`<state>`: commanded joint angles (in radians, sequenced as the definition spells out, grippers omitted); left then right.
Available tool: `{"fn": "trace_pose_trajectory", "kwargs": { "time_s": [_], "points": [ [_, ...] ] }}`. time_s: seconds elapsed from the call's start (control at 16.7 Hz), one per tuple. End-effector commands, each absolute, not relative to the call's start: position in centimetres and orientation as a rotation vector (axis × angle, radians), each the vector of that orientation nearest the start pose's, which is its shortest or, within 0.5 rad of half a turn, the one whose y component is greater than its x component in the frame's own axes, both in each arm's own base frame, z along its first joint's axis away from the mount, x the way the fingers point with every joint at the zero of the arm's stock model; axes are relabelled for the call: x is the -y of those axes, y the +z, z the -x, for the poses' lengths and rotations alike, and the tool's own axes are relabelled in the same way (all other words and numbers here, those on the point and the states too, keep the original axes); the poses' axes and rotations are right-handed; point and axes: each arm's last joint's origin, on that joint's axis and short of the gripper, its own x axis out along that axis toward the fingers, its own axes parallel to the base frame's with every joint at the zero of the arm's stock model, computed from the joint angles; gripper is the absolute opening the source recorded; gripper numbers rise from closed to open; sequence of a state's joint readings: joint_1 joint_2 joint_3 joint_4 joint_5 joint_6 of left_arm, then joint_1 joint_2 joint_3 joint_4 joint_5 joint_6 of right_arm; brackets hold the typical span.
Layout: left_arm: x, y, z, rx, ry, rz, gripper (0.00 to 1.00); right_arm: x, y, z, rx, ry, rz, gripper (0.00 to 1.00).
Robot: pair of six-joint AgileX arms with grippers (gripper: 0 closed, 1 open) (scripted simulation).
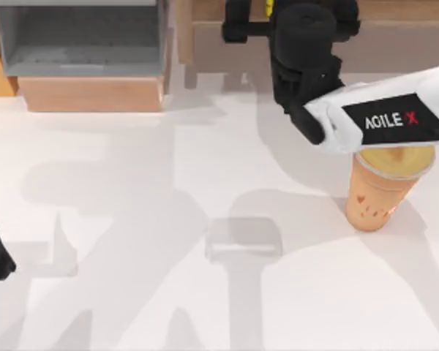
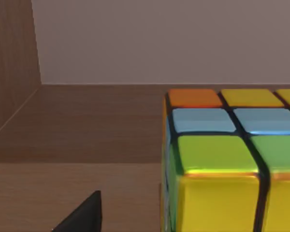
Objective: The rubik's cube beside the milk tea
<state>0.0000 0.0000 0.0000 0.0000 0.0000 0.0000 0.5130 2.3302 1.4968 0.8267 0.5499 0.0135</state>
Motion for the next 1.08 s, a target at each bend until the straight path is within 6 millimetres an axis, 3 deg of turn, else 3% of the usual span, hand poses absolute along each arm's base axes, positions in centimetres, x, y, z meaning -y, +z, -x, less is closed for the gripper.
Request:
{"fn": "trace_pose_trajectory", "kwargs": {
  "time_s": [0.12,0.9,1.08],
  "points": [
    [0.12,16.00,-10.57,0.000,0.000,0.000,1.00,-24.19,14.92,-45.04,0.000,-0.010,0.000,1.00],
    [0.12,16.00,-10.57,0.000,0.000,0.000,1.00,-24.19,14.92,-45.04,0.000,-0.010,0.000,0.02],
    [0.12,16.00,-10.57,0.000,0.000,0.000,1.00,-24.19,14.92,-45.04,0.000,-0.010,0.000,0.00]
  ]
}}
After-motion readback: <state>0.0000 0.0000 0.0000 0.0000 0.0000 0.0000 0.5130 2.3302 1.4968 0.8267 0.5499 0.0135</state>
